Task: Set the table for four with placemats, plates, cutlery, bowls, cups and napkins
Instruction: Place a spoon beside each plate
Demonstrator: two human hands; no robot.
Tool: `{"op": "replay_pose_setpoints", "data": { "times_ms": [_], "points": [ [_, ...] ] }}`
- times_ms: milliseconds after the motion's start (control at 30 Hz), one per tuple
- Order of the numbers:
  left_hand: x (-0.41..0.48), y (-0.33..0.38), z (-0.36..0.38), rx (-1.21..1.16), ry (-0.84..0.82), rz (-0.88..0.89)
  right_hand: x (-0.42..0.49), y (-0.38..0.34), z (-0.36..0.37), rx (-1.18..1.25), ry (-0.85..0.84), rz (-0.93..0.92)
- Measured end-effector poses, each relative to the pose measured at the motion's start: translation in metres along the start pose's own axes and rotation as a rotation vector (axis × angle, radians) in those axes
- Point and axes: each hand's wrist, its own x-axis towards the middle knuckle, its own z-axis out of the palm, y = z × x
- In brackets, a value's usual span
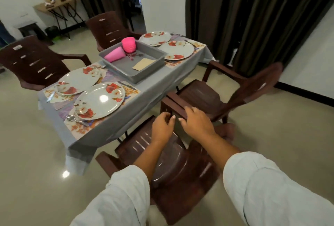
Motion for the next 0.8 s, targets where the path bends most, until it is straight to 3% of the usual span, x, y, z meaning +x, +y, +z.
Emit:
{"op": "replay_pose_setpoints", "data": {
  "times_ms": [367, 800],
  "points": [
    [0.021, 0.093, 0.102, 0.077, -0.028, 0.077, 0.001, 0.117, -0.062, -0.011, 0.042, 0.022],
    [0.183, 0.153, 0.254, 0.010, 0.077, -0.098, 0.193, 0.262, -0.101, -0.205, -0.102, -0.146]
  ]
}}
